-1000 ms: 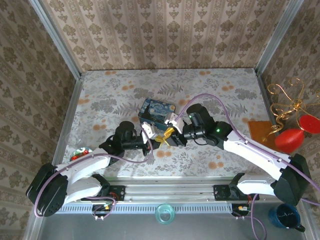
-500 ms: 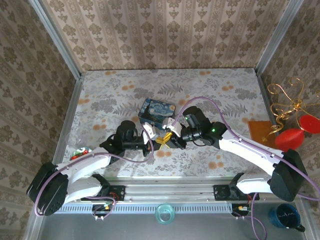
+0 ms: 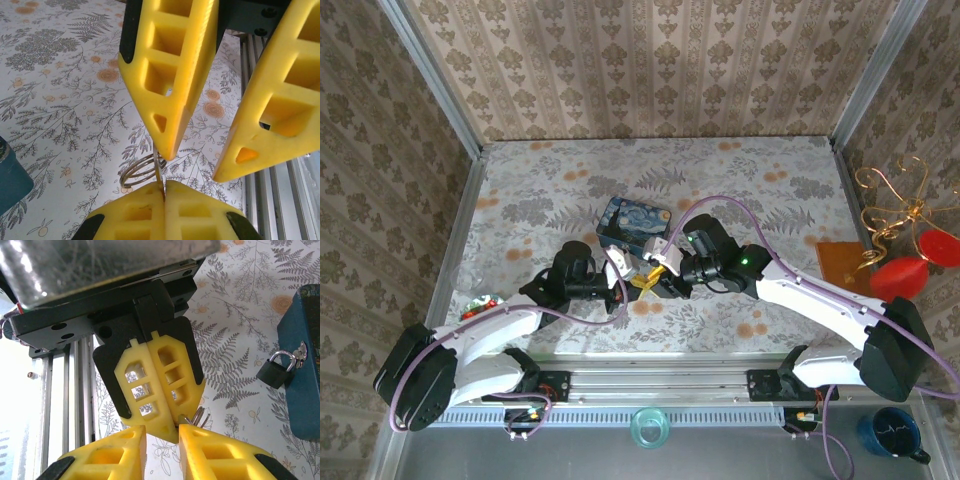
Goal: Unlock a padlock with a key
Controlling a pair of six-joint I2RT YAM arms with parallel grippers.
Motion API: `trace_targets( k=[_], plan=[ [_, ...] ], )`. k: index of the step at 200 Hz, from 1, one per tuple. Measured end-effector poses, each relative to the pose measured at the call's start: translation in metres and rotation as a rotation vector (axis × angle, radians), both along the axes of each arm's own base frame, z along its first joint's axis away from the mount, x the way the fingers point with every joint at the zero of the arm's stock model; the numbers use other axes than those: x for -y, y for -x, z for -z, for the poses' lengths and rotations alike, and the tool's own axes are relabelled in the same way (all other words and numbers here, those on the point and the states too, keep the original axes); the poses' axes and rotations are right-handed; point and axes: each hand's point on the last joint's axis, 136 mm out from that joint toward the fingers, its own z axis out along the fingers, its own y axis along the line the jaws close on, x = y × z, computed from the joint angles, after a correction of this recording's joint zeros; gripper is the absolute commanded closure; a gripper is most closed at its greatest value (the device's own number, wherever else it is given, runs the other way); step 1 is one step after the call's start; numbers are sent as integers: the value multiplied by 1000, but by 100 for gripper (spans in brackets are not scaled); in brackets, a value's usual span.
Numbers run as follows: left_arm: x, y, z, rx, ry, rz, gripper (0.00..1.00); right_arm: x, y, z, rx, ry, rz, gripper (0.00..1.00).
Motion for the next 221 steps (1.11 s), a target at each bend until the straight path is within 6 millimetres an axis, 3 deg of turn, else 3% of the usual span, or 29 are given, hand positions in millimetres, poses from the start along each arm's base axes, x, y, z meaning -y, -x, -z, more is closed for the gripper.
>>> trace_targets(
  k=[110,153,221],
  plan=[
    [-1,-2,3,0,-15,-10,100,7,-3,1,19,30,30,65],
    [4,9,2,2,-7,40,100,17,-16,-5,43,27,88,63],
    [4,14,3,-4,-9,63,100,14,-14,0,18,27,70,61]
  ],
)
